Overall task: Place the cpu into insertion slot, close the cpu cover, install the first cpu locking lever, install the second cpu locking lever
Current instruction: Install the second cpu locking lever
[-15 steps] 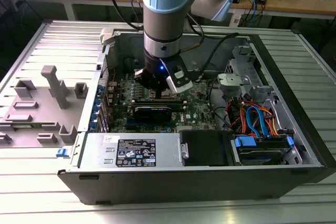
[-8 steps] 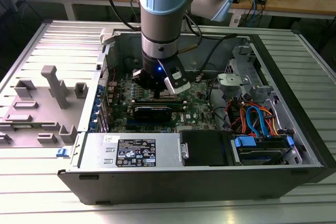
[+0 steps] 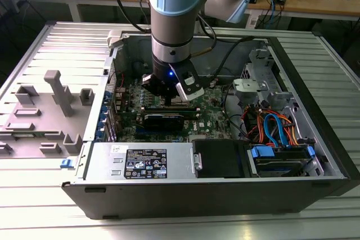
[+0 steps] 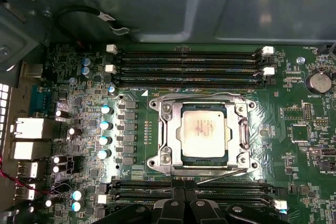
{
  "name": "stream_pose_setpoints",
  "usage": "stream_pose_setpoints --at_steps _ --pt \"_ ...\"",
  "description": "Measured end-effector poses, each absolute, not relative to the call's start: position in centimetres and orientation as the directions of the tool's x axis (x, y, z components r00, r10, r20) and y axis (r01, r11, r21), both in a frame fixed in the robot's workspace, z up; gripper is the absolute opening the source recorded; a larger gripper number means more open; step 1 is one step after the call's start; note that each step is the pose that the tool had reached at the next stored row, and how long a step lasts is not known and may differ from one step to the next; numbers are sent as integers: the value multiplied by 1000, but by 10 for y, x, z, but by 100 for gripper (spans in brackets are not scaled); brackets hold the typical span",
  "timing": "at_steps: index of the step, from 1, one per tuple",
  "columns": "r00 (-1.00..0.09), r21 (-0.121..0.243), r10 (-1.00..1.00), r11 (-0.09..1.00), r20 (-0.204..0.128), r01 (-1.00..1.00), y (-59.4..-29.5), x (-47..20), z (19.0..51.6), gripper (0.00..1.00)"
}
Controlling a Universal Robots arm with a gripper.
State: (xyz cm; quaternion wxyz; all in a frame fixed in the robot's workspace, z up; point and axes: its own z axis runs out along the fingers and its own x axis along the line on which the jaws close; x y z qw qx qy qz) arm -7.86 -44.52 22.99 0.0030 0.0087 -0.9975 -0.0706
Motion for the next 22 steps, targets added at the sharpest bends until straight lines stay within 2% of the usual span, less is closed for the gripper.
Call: stream_pose_setpoints --at_steps 13,22 --pt "-1000 146 -18 989 6 -17 -445 -83 224 11" --pt "-1000 176 -18 984 5 -17 -445 -93 216 11"
